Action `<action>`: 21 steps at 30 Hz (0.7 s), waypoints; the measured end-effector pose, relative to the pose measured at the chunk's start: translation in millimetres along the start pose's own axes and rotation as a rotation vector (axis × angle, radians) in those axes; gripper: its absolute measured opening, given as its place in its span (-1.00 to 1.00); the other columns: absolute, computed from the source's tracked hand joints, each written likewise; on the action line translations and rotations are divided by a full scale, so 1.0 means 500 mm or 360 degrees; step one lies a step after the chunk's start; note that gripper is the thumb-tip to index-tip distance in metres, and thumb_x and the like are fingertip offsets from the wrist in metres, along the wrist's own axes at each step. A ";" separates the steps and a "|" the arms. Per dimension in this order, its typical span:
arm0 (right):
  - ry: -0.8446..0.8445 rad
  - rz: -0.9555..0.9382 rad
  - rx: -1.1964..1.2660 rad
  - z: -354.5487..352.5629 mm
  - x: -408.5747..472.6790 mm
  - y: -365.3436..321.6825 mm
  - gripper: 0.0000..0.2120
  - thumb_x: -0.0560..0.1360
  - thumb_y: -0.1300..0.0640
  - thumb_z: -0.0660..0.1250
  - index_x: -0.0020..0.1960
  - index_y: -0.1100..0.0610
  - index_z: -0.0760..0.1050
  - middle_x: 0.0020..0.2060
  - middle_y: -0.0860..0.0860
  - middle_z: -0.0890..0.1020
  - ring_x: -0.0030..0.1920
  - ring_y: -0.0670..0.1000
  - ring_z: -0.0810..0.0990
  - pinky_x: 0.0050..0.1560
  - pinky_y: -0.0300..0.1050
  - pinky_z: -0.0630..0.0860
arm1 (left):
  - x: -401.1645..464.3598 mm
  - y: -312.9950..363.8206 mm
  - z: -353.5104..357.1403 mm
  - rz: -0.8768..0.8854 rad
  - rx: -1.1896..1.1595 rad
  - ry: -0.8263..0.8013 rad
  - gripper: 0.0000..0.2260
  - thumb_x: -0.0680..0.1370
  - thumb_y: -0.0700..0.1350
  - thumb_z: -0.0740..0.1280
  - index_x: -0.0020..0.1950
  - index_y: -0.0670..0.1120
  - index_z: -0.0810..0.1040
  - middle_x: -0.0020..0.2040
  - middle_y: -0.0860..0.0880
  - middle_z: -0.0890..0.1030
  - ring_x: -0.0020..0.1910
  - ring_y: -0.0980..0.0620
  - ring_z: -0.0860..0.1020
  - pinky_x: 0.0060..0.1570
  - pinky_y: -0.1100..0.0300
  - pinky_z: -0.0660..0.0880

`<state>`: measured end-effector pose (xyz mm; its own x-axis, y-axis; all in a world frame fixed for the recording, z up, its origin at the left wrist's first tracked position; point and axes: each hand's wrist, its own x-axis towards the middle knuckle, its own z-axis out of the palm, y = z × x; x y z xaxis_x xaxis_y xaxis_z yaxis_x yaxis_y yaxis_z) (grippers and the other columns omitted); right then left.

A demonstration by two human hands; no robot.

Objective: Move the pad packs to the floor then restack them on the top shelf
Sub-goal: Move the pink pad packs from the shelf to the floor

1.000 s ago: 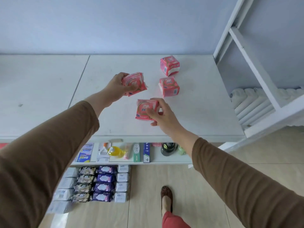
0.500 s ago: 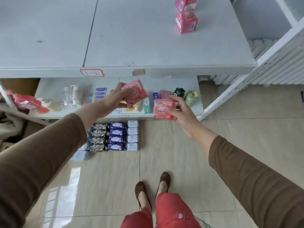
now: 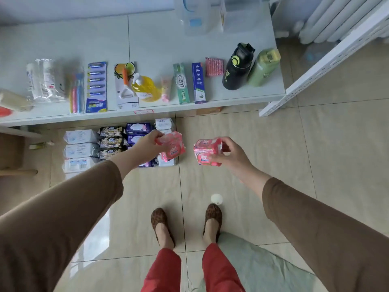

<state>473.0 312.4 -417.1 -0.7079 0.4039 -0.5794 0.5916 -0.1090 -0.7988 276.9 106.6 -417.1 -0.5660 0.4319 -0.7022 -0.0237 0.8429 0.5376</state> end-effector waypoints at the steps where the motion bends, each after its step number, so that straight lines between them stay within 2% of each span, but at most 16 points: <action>1: 0.0020 0.0006 -0.0029 0.014 0.026 0.036 -0.56 0.31 0.24 0.59 0.11 -0.01 0.56 0.01 0.01 0.63 -0.02 -0.07 0.57 -0.04 -0.16 0.57 | 0.039 -0.020 0.022 0.0018 0.0042 0.0010 -0.63 0.47 0.04 0.48 0.20 -0.01 0.46 -0.06 0.00 0.56 -0.25 0.07 0.46 -0.34 0.22 0.37; 3: 0.0057 0.0002 -0.0111 0.046 0.083 0.109 -0.55 0.32 0.23 0.59 0.12 -0.04 0.53 0.00 0.00 0.62 -0.09 -0.20 0.56 -0.18 -0.41 0.49 | 0.119 -0.063 0.066 0.0072 0.0075 0.0051 -0.60 0.43 0.03 0.52 0.18 -0.01 0.47 -0.09 0.04 0.57 -0.25 0.12 0.48 -0.33 0.21 0.38; 4: 0.0070 -0.0009 -0.0155 0.061 0.114 0.147 -0.53 0.32 0.21 0.59 0.13 -0.05 0.51 0.00 -0.02 0.62 -0.13 -0.27 0.55 -0.22 -0.45 0.46 | 0.162 -0.082 0.087 0.0106 0.0100 0.0073 -0.60 0.42 0.01 0.52 0.17 -0.02 0.48 -0.08 0.03 0.58 -0.24 0.13 0.50 -0.32 0.22 0.39; 5: 0.0080 -0.0022 -0.0199 0.076 0.146 0.184 -0.51 0.32 0.18 0.59 0.16 -0.06 0.50 0.01 -0.02 0.62 -0.14 -0.28 0.55 -0.22 -0.44 0.46 | 0.206 -0.101 0.107 0.0131 0.0130 0.0087 -0.60 0.41 -0.01 0.52 0.17 -0.03 0.48 -0.05 0.01 0.59 -0.21 0.11 0.52 -0.30 0.22 0.40; 9: 0.0110 -0.0070 -0.0373 0.127 0.280 0.321 -0.46 0.31 0.09 0.59 0.23 0.01 0.46 0.05 -0.02 0.61 0.03 -0.03 0.58 -0.02 -0.22 0.49 | 0.384 -0.161 0.164 0.0217 0.0397 0.0132 -0.54 0.42 -0.09 0.51 0.29 -0.08 0.51 0.15 -0.13 0.54 0.04 -0.13 0.56 0.00 0.07 0.52; 11: 0.0137 -0.0117 -0.0410 0.148 0.344 0.380 -0.50 0.31 0.08 0.59 0.18 0.04 0.48 0.05 -0.01 0.60 0.03 -0.02 0.58 0.00 -0.13 0.51 | 0.466 -0.182 0.182 0.0262 0.0494 0.0198 -0.52 0.42 -0.12 0.50 0.32 -0.09 0.49 0.17 -0.14 0.54 0.08 -0.16 0.55 0.02 0.04 0.52; 14: 0.0151 -0.0182 -0.0438 0.172 0.427 0.458 -0.53 0.32 0.06 0.57 0.16 0.03 0.48 0.07 -0.03 0.57 0.04 -0.07 0.57 -0.01 -0.20 0.48 | 0.580 -0.202 0.203 0.0328 0.0569 0.0292 -0.51 0.42 -0.09 0.51 0.30 -0.14 0.48 0.14 -0.12 0.55 0.06 -0.14 0.55 -0.04 0.07 0.49; 16: 0.0148 -0.0198 -0.0468 0.186 0.478 0.503 -0.54 0.34 0.09 0.55 0.18 0.02 0.47 0.07 -0.03 0.58 0.05 -0.06 0.58 0.01 -0.17 0.51 | 0.649 -0.214 0.214 0.0389 0.0710 0.0355 -0.58 0.43 -0.07 0.49 0.24 -0.14 0.52 0.11 -0.15 0.57 0.08 -0.18 0.54 -0.08 0.07 0.46; 19: 0.0141 -0.0231 -0.0517 0.207 0.541 0.558 -0.53 0.36 0.13 0.52 0.22 0.03 0.47 0.09 -0.02 0.57 0.08 -0.03 0.58 0.12 -0.03 0.54 | 0.737 -0.235 0.224 0.0462 0.1041 0.0482 -0.56 0.43 -0.01 0.48 0.27 -0.07 0.54 0.13 -0.19 0.55 0.18 -0.20 0.47 0.05 -0.03 0.50; 21: 0.0144 -0.0259 -0.0544 0.222 0.574 0.585 -0.51 0.37 0.16 0.51 0.25 0.04 0.47 0.10 0.01 0.54 0.10 -0.01 0.57 0.16 0.02 0.53 | 0.789 -0.250 0.228 0.0529 0.1232 0.0562 -0.56 0.42 0.04 0.48 0.26 -0.03 0.56 0.14 -0.19 0.52 0.21 -0.21 0.42 0.12 -0.05 0.43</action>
<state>399.9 295.9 -835.0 -0.7752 0.4712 -0.4206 0.5795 0.2657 -0.7704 150.7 208.1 -814.5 -0.6671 0.6750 -0.3153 0.6729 0.7275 0.1338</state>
